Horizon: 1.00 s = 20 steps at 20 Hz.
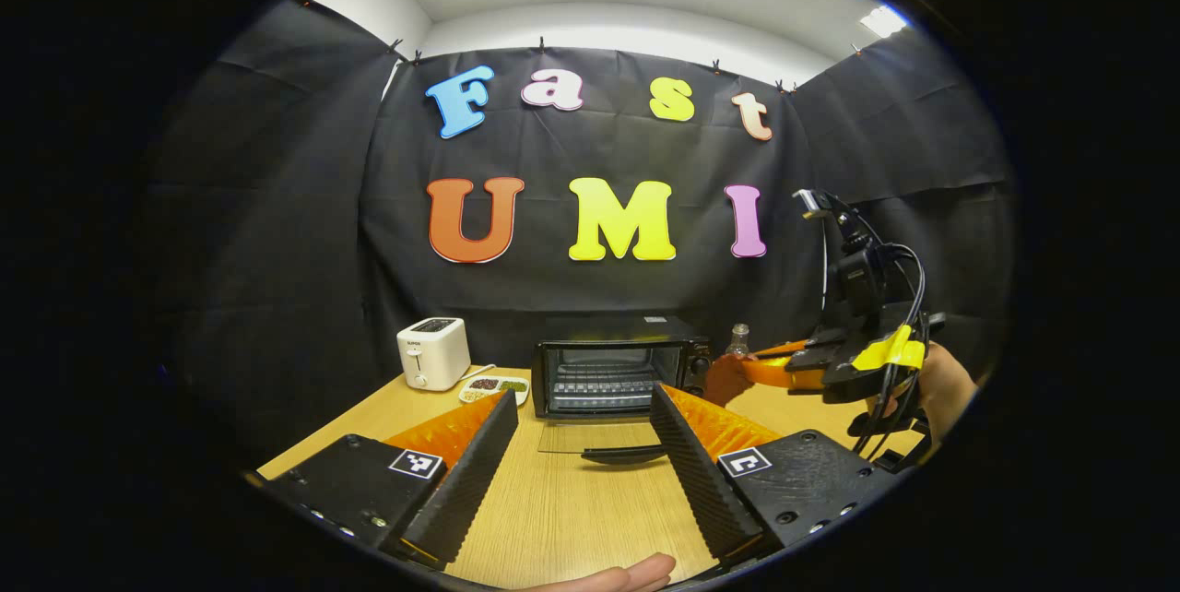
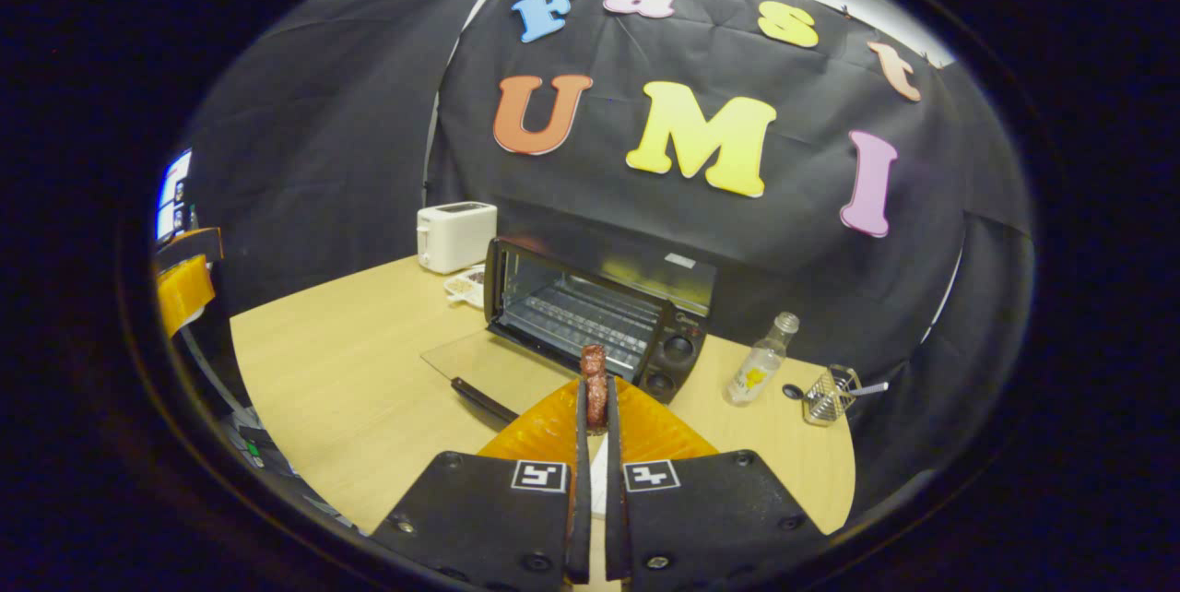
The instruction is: Open the electric oven with the left hand, put the food in, and close the electric oven.
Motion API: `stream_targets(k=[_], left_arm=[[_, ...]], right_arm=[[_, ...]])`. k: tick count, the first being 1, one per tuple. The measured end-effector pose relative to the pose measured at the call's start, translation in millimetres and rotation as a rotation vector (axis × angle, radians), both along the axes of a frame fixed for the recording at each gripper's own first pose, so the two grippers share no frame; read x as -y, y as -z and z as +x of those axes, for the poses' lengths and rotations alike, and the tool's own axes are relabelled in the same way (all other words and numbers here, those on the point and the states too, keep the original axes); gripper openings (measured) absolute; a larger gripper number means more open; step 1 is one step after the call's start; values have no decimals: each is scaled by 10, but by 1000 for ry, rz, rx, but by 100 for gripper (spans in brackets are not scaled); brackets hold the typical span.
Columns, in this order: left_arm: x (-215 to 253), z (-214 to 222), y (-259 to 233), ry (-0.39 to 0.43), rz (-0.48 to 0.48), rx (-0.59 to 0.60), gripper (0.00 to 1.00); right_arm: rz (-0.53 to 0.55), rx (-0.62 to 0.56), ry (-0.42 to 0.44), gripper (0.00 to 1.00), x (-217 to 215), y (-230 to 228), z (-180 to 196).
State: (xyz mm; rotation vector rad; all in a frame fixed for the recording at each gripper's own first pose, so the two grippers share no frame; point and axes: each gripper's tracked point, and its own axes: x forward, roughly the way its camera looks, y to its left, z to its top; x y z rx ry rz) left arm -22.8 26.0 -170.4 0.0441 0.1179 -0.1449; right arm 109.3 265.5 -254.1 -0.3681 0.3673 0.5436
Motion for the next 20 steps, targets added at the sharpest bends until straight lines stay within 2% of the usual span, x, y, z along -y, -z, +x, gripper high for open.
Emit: stream_targets(k=[5,9,14,20], left_arm=[[-256,-8,17,-35,10,24,93],[-377,12,79,-53,3,15,93],[-513,84,168,-77,28,-7,93],[-737,200,129,-121,39,-1,93]], right_arm=[[22,89,-18,10,-652,145,97],[136,93,42,9,-1002,296,313],[378,-2,234,9,-1107,552,787],[785,-156,310,9,-1257,588,1378]])
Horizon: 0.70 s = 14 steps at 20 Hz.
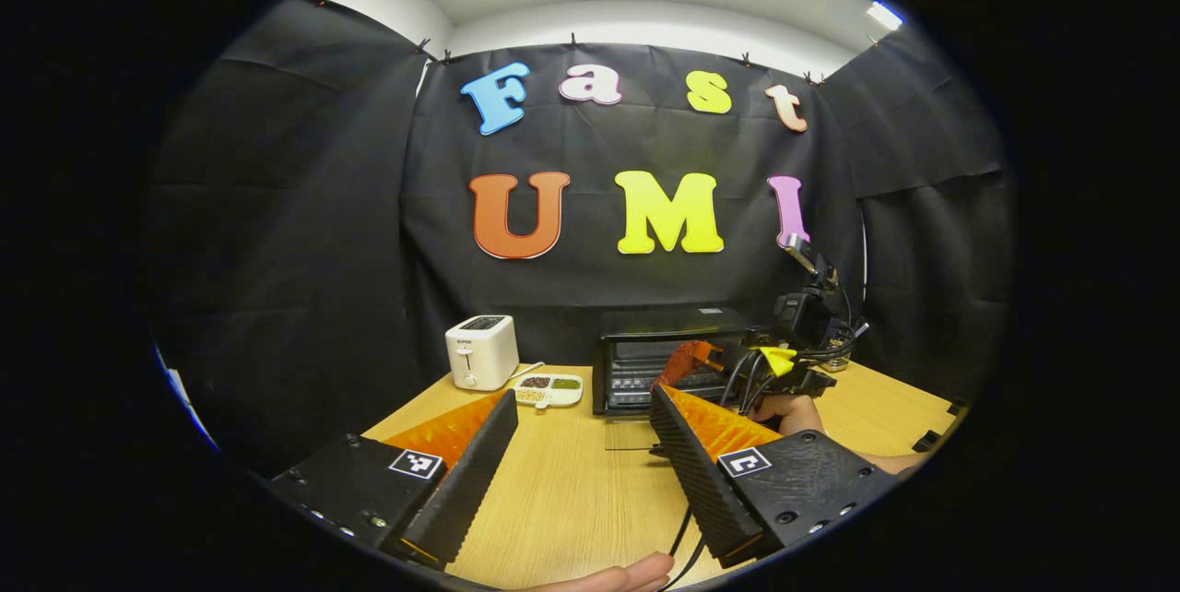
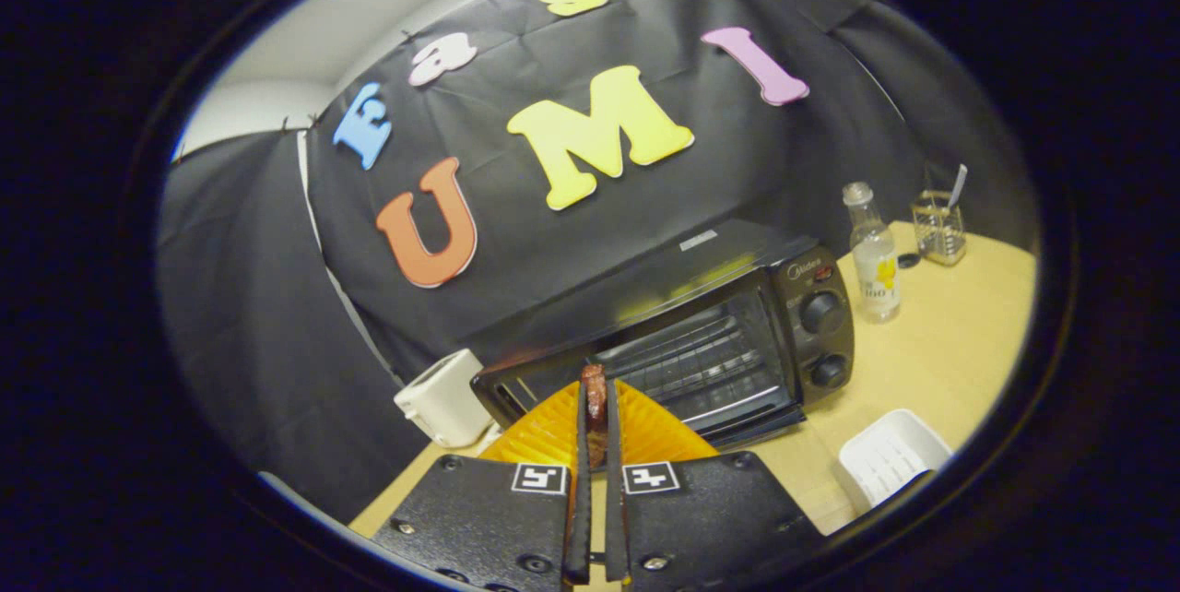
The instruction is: Open the electric oven with the left hand, put the food in, and close the electric oven.
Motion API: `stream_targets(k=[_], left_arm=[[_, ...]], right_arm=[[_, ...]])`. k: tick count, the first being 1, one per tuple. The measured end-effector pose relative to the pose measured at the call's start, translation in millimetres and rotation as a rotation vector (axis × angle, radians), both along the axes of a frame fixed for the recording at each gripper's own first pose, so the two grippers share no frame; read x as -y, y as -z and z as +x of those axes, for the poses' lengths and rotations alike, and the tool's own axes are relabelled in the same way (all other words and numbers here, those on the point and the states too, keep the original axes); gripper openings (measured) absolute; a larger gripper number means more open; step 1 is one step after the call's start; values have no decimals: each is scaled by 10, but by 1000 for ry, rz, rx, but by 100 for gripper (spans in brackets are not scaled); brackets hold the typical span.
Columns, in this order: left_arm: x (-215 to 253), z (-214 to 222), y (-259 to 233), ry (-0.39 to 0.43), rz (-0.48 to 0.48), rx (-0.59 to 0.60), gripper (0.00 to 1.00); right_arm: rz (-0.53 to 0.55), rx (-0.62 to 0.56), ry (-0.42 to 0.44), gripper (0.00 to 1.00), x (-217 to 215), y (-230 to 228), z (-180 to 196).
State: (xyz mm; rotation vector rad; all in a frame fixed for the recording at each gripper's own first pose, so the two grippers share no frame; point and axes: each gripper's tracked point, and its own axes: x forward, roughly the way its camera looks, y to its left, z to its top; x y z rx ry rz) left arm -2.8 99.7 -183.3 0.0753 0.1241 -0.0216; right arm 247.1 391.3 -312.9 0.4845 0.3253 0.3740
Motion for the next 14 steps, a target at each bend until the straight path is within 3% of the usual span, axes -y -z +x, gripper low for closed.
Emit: stream_targets(k=[5,10,12,14], left_arm=[[-169,95,38,-39,2,-7,93],[-317,220,115,-69,4,-31,93],[-298,272,167,-65,-11,-44,93],[-266,307,254,-60,-23,-64,93]], right_arm=[[287,-198,14,9,-66,394,492],[542,-317,163,9,235,656,938],[526,-274,240,10,325,701,1073],[443,-247,244,12,268,772,1135]])
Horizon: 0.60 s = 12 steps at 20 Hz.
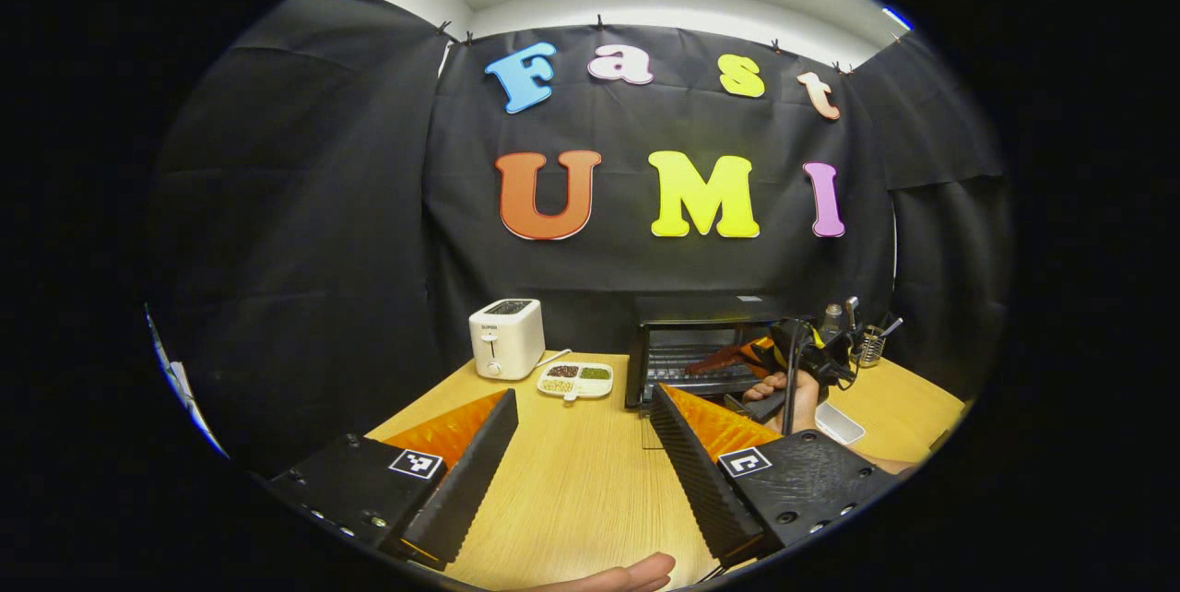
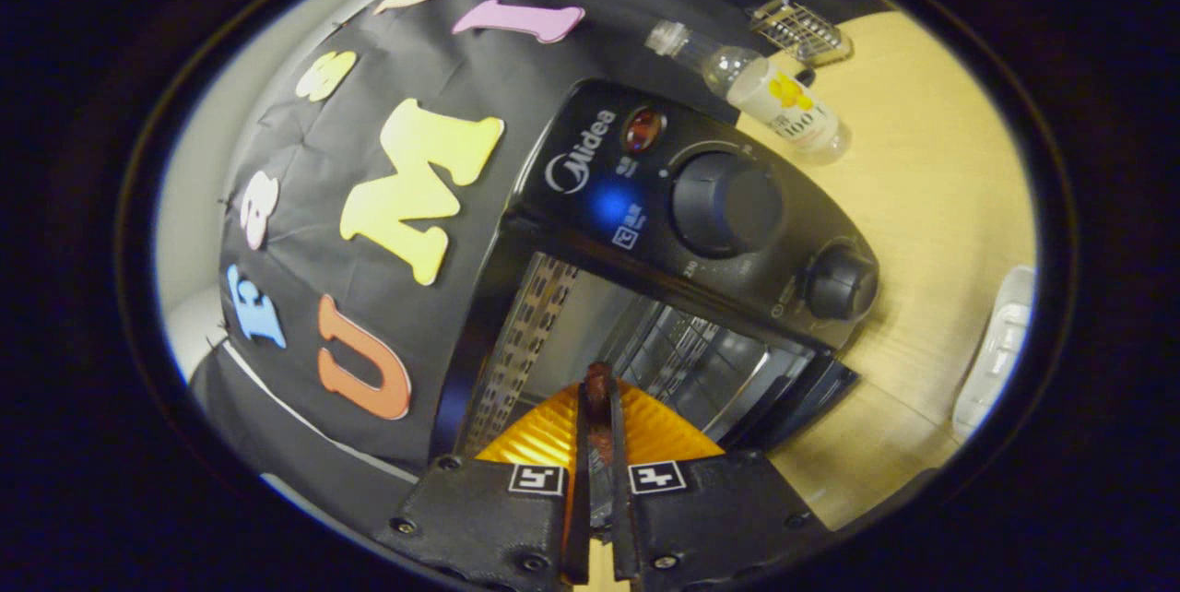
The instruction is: Open the electric oven with the left hand, put the food in, and close the electric oven.
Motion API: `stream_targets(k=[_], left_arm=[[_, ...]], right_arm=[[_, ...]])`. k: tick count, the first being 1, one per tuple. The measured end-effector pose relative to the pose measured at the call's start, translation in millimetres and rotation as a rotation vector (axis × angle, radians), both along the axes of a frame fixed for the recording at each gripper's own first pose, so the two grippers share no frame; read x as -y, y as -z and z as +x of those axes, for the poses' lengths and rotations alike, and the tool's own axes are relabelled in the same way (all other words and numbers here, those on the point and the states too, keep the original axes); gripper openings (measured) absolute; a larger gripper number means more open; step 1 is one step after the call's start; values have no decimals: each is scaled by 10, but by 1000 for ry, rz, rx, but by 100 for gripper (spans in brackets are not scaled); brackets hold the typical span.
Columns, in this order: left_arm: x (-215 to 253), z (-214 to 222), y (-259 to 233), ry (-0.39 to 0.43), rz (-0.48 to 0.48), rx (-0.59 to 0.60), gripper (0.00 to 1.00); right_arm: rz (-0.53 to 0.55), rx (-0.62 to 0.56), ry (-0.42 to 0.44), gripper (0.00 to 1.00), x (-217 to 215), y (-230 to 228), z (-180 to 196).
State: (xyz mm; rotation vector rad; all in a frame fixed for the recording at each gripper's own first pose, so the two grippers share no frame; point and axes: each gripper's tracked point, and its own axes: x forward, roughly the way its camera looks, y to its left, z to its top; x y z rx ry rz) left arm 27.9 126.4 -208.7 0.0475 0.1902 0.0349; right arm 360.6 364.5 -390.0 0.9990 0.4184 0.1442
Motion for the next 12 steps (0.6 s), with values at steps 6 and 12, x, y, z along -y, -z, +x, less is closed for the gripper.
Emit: stream_targets(k=[6,12], left_arm=[[79,-9,163,20,10,-36,93],[147,-93,289,49,1,-75,93]], right_arm=[[-184,7,6,14,-28,18,47],[-689,-14,-67,45,56,204,-4]])
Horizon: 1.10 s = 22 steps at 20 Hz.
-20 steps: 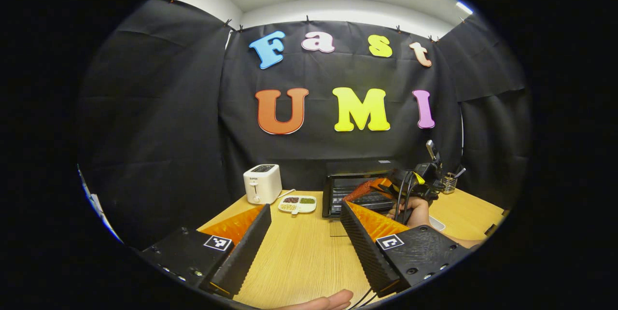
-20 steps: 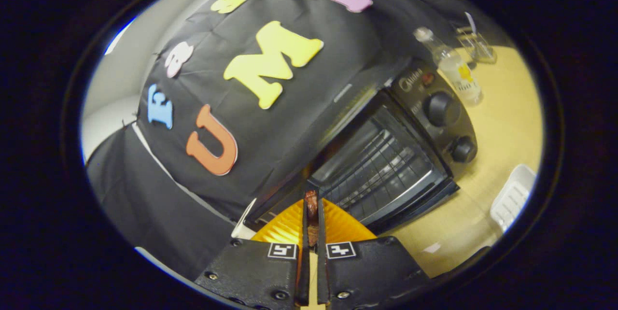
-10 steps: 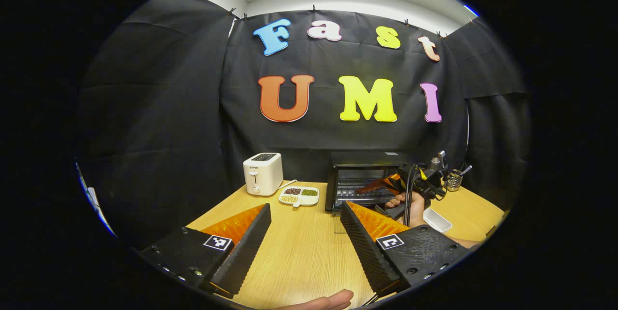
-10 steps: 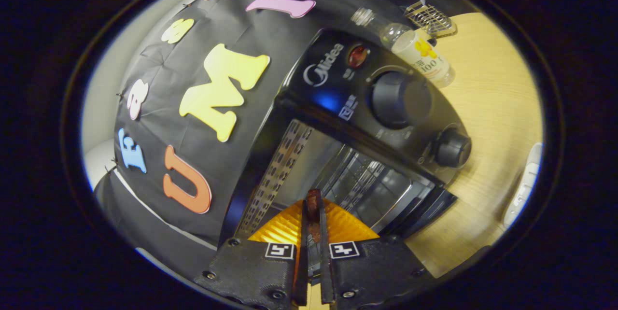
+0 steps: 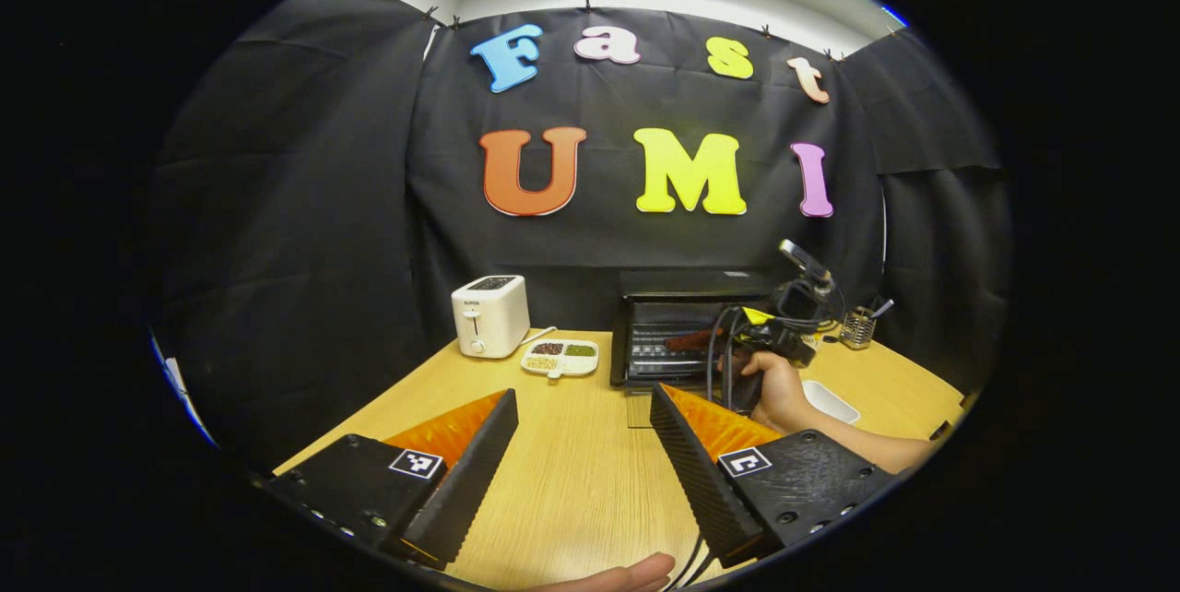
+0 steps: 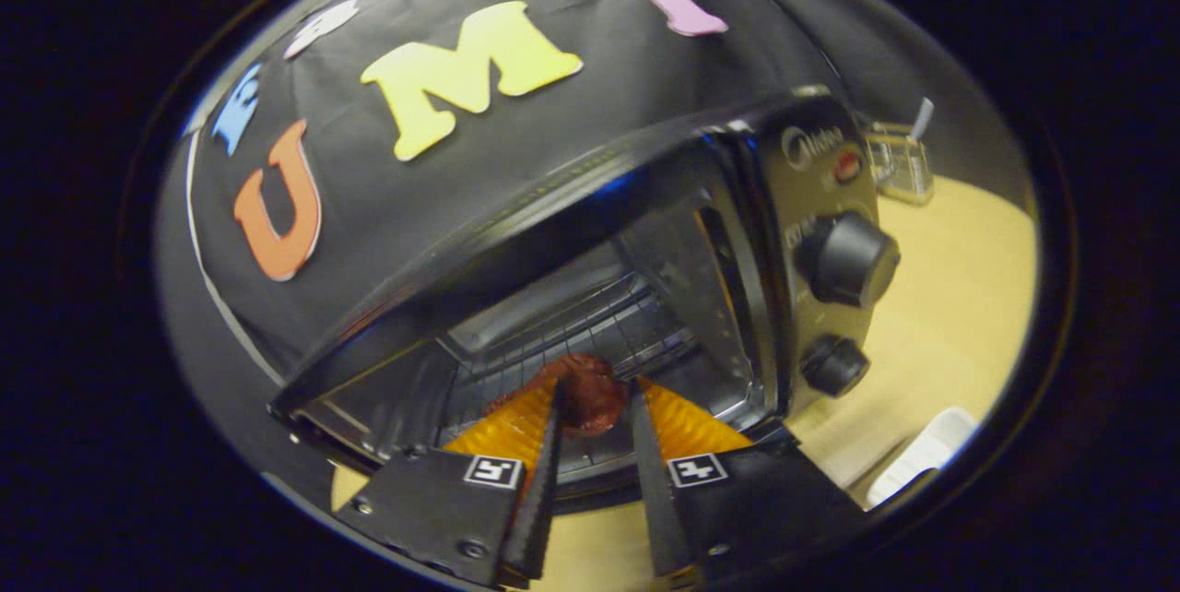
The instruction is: Open the electric oven with the left hand, put the food in, and close the electric oven.
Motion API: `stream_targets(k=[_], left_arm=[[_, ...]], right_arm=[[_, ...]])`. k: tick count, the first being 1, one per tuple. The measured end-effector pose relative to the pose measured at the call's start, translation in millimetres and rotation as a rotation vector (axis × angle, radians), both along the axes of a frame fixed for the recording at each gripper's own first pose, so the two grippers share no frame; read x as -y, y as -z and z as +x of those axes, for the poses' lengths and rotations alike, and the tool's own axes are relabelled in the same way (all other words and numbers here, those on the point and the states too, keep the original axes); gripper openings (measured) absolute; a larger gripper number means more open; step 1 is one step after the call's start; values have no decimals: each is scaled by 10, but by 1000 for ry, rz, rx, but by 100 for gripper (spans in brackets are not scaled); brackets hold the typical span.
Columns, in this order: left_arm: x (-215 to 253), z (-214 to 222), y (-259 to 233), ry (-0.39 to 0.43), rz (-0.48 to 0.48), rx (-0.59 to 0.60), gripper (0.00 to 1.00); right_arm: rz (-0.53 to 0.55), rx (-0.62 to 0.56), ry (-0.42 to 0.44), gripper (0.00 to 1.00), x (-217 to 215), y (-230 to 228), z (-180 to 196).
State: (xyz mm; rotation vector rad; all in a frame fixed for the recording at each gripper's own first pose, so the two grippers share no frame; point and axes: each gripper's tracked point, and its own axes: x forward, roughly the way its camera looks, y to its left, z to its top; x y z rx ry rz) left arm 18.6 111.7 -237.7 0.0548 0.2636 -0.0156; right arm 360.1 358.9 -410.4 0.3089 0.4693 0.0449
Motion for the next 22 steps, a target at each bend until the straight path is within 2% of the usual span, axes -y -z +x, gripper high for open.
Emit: stream_targets(k=[1,2,3,4,9,11,13,14,18,22], left_arm=[[-30,-18,40,-6,1,-11,93],[-52,-38,65,-12,4,-20,93],[-54,-35,83,-12,6,-28,93],[-58,-47,117,-16,8,-39,93],[-17,-48,176,-25,0,-66,93],[52,-53,177,-15,-6,-67,93],[139,-46,173,0,-12,-63,93],[191,-34,182,8,-13,-65,93],[400,45,272,31,-11,-88,93],[610,208,481,43,1,-130,93]], right_arm=[[-68,39,-26,52,-16,-83,-12],[-124,63,-46,68,-14,-178,-93],[-160,72,-61,77,-9,-246,-178],[-165,80,-75,81,-25,-307,-271],[-176,80,-151,81,47,-558,-785],[-195,94,-179,85,130,-695,-951],[-198,107,-206,93,198,-863,-1171],[-197,116,-219,93,241,-945,-1258],[-220,216,-289,93,411,-1475,-1611],[-208,317,-297,98,788,-2051,-1854]])
